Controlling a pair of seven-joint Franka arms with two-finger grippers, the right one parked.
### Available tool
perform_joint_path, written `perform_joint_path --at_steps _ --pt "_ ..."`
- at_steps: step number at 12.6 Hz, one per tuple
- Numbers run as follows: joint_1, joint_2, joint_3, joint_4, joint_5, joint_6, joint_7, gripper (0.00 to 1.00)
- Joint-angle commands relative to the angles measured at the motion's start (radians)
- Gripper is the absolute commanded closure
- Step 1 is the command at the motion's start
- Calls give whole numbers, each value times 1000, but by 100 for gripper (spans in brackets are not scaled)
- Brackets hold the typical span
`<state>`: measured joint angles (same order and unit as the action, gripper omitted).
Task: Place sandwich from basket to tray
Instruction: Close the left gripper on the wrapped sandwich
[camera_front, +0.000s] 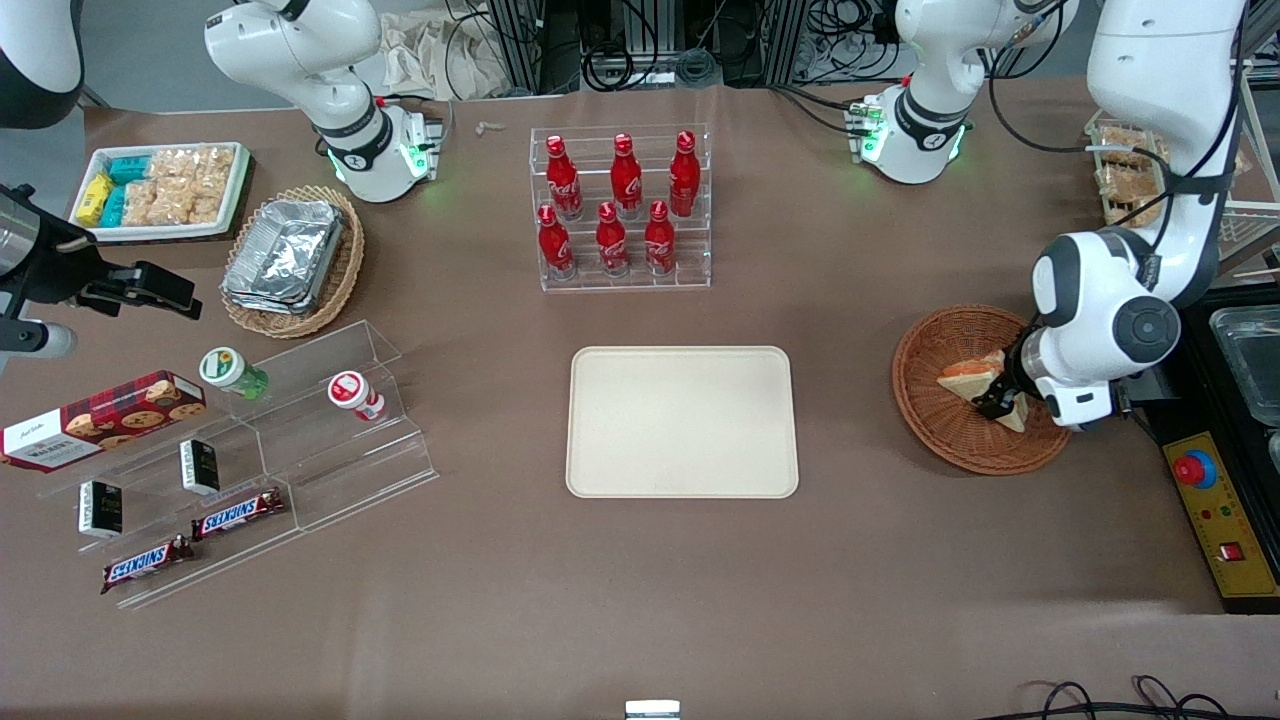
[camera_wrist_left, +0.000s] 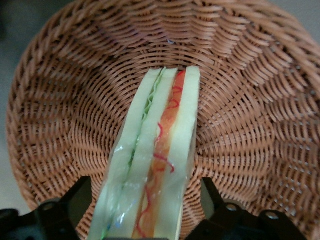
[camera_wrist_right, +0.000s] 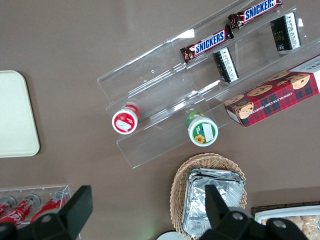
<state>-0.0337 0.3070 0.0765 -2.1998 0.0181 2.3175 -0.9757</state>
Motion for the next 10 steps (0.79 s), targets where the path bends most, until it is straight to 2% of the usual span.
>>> perform_joint_path --at_steps 1,2,3,6,10 --pt "1 9 0 -1 14 34 -37 70" --pt "1 8 5 -1 14 31 -34 93" --pt "1 1 5 0 16 25 -32 100" --pt "0 -95 -1 27 22 -73 -14 100" --pt "-11 -273 -53 146 20 -432 174 100"
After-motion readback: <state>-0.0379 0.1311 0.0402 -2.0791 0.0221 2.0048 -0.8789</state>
